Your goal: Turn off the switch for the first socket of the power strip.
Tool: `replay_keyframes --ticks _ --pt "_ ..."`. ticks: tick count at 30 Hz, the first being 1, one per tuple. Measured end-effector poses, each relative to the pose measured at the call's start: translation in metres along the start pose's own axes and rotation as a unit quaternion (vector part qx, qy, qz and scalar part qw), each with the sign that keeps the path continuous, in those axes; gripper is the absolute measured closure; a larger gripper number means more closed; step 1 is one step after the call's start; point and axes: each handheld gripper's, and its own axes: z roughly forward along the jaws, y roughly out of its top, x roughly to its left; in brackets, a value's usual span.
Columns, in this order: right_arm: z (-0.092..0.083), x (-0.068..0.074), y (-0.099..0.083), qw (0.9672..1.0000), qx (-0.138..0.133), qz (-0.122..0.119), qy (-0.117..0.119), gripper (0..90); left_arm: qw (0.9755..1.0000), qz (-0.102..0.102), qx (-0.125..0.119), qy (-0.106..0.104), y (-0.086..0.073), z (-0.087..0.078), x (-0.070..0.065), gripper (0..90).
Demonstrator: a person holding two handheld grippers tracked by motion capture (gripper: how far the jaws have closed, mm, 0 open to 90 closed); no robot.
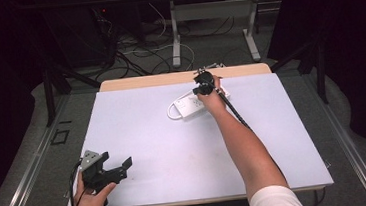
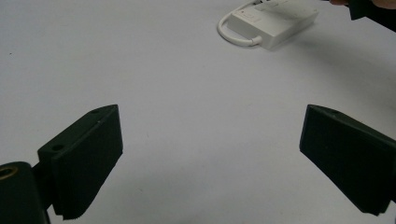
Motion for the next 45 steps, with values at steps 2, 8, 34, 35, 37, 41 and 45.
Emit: replay_keyframes --ticks 2,8,34,35,37,41,45 --pt "-0.003 0.001 0.001 1.0 0.001 -0.009 0.003 87.8 1.0 -0.001 -0.001 0.0 0.0 0.0 0.0 5.8" --pt "-0.011 0.008 0.003 0.9998 0.001 -0.016 0.014 85.8 1.0 -0.002 0.001 0.0 0.0 0.0 0.0 5.8" --pt "-0.065 0.025 0.004 0.999 0.016 -0.041 0.013 51.4 1.0 0.0 0.002 0.0 0.0 0.0 -0.002 5.7" --pt "-0.068 0.026 0.003 0.9988 0.02 -0.042 0.012 51.2 1.0 0.0 0.002 0.0 0.0 0.0 -0.002 5.8" --pt "-0.072 0.025 0.001 0.9986 0.016 -0.048 0.017 48.9 1.0 0.0 0.001 0.0 0.0 0.0 -0.002 5.8" --pt "-0.081 0.025 -0.006 0.9984 0.013 -0.047 0.027 38.5 1.0 0.001 0.002 0.0 0.0 0.0 -0.003 5.8" --pt "-0.092 0.025 -0.012 0.9985 0.007 -0.046 0.029 32.0 1.0 0.003 0.004 0.001 0.0 0.0 -0.003 5.7"
